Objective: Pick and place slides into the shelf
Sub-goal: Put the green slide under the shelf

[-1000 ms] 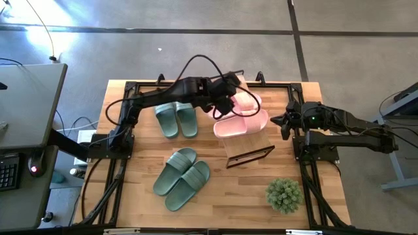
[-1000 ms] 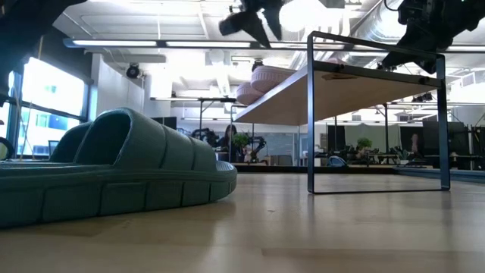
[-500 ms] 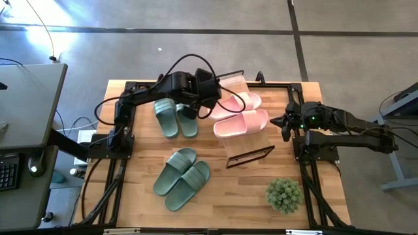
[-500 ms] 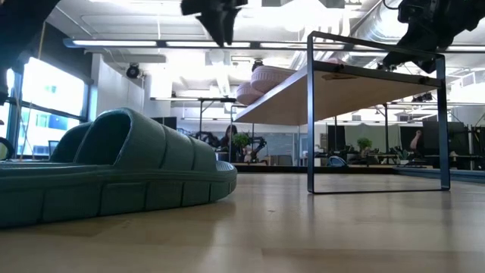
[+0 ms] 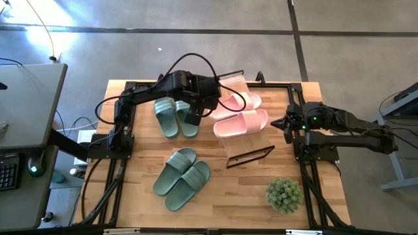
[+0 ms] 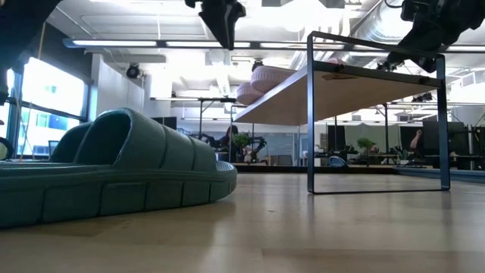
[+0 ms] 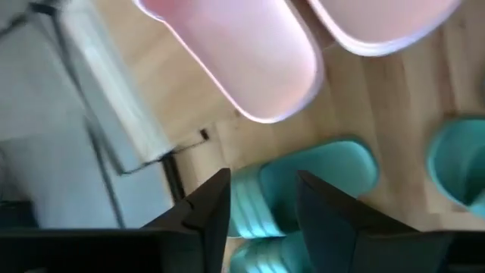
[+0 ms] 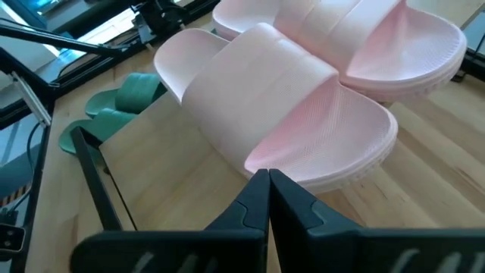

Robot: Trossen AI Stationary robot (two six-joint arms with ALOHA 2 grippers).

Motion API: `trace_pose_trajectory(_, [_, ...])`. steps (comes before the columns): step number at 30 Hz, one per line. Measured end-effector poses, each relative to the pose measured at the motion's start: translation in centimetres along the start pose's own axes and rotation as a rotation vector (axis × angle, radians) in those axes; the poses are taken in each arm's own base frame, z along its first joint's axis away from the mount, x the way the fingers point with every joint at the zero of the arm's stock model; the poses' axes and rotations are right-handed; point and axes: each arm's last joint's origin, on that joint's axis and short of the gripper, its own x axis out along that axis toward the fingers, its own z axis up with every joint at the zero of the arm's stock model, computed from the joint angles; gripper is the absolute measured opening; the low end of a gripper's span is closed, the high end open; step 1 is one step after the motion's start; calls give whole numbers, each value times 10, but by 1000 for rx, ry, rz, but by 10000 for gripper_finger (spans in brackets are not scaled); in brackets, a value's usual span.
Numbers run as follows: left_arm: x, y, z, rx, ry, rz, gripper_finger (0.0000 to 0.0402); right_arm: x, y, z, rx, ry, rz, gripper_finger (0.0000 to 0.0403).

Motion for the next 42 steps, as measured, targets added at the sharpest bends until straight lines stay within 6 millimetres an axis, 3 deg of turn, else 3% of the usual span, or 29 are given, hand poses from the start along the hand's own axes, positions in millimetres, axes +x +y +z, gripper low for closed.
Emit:
trace_pose_trajectory(6, [33,-17,3,-1,23,-207,101,-4,0,-1,10,-24,3,0])
trace_pose_trajectory(9, [47,-28,10,17,-47,-242,84,-6,0,-1,11,-31,5,0])
trace_pose_trajectory(12, [42,-35,9,19,-172,-241,65,-6,-1,-1,10,-33,3,0])
trace_pose_trajectory(21, [25,-45,-58,-112,-85,-3,9,-6,-1,-1,12,-39,-14,0])
trace_pose_trajectory(29, [70,-67,-109,-241,-117,54,13,-6,-2,0,43,-50,-38,0])
trace_pose_trajectory(35, [108,-75,-143,-354,44,94,25,-6,-2,0,50,-50,-38,0])
trace_pose_trajectory(42, [114,-71,-154,-358,155,238,29,-6,-2,0,73,-51,-38,0])
